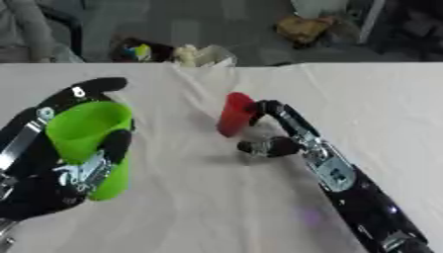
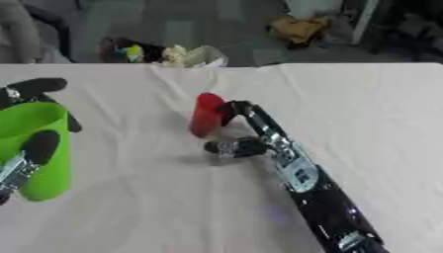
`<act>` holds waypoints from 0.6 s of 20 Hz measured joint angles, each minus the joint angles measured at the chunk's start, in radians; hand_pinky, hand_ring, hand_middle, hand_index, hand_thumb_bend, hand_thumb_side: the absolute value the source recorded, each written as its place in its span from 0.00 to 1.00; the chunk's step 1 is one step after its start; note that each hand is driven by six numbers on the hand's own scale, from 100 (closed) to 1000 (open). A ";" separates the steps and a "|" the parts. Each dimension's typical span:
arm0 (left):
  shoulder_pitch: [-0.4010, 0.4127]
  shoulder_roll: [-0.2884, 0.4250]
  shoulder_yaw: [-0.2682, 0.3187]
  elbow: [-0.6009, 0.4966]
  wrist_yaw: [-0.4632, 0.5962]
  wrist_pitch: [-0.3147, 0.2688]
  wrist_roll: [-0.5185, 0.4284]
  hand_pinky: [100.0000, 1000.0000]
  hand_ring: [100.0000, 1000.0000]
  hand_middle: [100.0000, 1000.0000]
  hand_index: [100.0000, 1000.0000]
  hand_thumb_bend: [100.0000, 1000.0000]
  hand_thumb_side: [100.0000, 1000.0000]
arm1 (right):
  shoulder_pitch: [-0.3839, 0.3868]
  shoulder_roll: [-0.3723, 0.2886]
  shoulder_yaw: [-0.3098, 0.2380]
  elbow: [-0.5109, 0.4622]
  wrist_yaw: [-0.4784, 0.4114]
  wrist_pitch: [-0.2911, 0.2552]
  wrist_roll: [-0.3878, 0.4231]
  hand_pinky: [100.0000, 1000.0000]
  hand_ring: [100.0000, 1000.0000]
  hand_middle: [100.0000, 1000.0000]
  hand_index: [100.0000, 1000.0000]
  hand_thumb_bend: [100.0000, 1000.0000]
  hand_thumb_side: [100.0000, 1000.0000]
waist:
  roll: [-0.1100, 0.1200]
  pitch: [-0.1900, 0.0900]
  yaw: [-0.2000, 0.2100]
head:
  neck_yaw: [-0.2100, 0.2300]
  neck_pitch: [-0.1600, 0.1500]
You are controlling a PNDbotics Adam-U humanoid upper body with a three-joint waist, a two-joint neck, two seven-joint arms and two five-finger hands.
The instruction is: Pour the contents of one cup into another cup.
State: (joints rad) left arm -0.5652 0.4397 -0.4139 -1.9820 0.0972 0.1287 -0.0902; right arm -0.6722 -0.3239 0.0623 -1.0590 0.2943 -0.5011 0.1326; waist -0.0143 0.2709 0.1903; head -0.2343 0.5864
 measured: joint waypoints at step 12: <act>-0.006 0.001 0.000 0.000 0.012 0.000 0.001 0.00 0.60 0.52 0.89 0.00 0.45 | -0.002 -0.007 0.000 -0.040 0.049 -0.019 -0.010 0.86 0.55 0.46 0.75 0.68 0.39 | -0.010 -0.010 -0.019 | 0.004 -0.008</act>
State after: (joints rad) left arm -0.5714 0.4409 -0.4136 -1.9820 0.1093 0.1291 -0.0890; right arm -0.6743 -0.3309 0.0624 -1.0986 0.3431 -0.5203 0.1222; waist -0.0242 0.2607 0.1710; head -0.2301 0.5788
